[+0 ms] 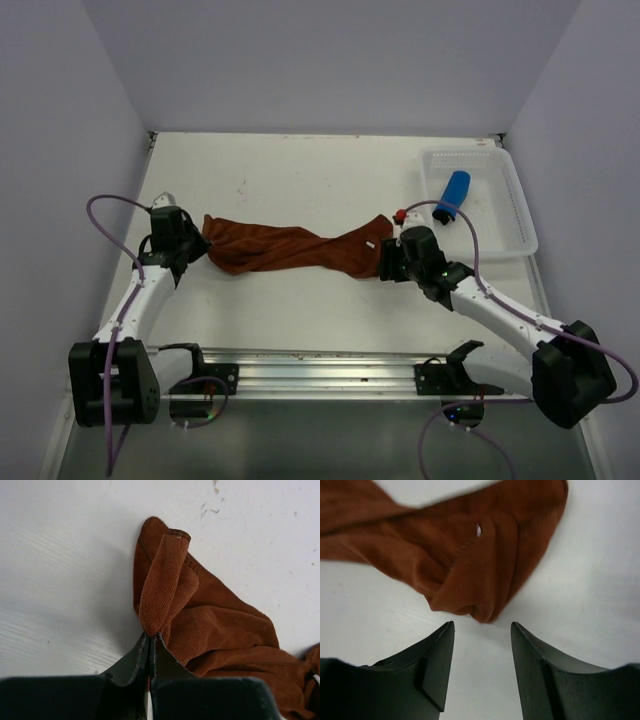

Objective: Roll the towels
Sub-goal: Flatten the towel

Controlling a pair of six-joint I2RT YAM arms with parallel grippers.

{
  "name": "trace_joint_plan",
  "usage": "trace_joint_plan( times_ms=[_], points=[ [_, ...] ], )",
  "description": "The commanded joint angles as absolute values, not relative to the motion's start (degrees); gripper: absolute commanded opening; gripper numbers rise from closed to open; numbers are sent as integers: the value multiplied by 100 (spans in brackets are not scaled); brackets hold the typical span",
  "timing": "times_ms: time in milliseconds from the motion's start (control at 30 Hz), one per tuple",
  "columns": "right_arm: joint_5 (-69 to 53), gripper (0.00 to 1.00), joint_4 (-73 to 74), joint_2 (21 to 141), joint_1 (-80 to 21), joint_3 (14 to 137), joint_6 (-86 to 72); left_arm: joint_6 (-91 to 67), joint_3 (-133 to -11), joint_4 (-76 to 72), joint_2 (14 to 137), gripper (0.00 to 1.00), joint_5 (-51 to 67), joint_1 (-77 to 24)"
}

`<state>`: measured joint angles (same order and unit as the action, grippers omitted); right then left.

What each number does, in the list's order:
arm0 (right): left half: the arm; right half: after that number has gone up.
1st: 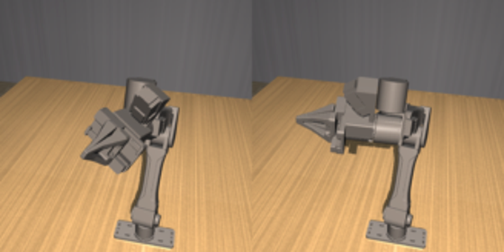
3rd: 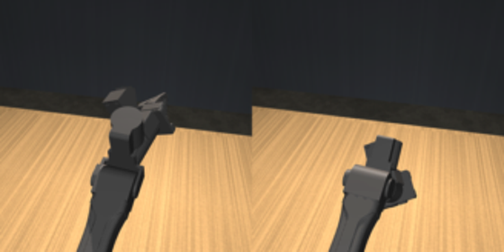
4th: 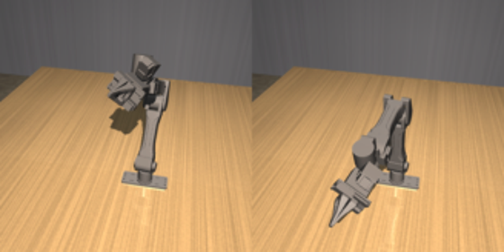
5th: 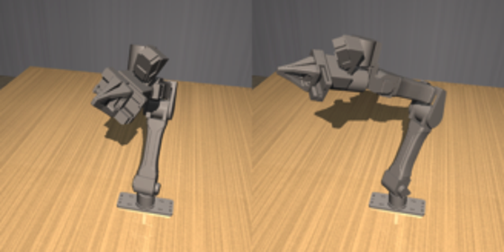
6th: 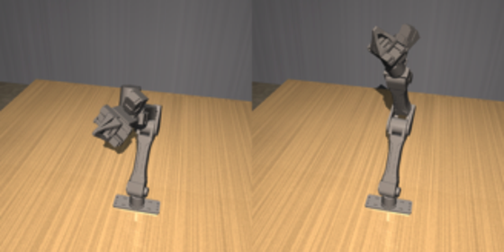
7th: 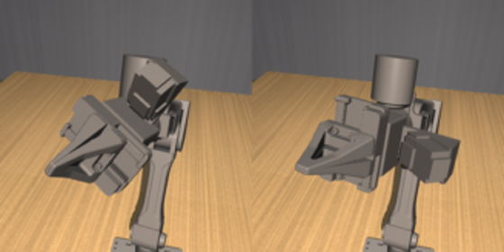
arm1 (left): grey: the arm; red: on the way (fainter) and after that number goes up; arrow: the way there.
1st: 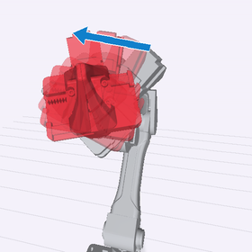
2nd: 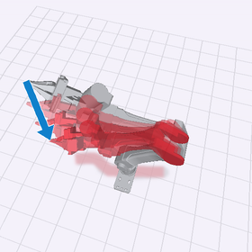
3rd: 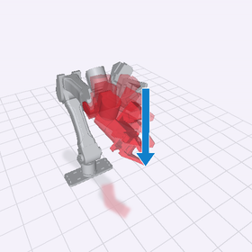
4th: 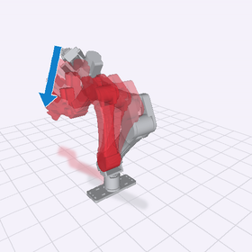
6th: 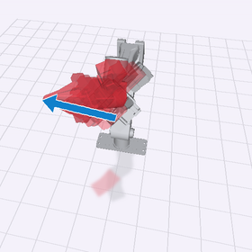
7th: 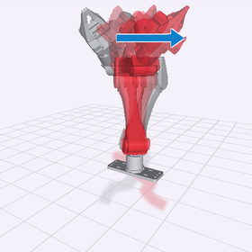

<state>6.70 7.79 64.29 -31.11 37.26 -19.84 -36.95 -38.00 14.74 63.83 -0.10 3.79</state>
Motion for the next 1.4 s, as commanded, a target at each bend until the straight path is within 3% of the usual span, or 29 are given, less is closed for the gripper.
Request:
trace_joint_plan(
  times_ms=[0, 233, 400, 700, 1033, 1300, 1367],
  points=[
    [553, 54, 1010, 6048, -3146, 3358, -2689, -3762, -3665, 1301, 6302, 0, 167, 439],
    [1257, 54, 2144, 6055, -3138, 4665, -2812, -3683, -3621, 1354, 6258, 0, 264, 439],
    [1564, 44, 2740, 7457, -3120, 5981, -2909, -3656, -3542, 1309, 6284, 0, 334, 439],
    [1809, 41, 3638, 9562, -3059, 7531, -2698, -3665, -3445, 1266, 6319, 0, 475, 439],
    [1715, 40, 3867, 9932, -3059, 7287, -2856, -3586, -3577, 1195, 6460, 0, 606, 439],
    [1512, 18, 3814, 9906, -3067, 7031, -2857, -3647, -3437, 1090, 6495, 0, 703, 439],
    [1485, 19, 3841, 9879, -3067, 7031, -2813, -3674, -3437, 1099, 6495, 0, 729, 439]
  ],
)
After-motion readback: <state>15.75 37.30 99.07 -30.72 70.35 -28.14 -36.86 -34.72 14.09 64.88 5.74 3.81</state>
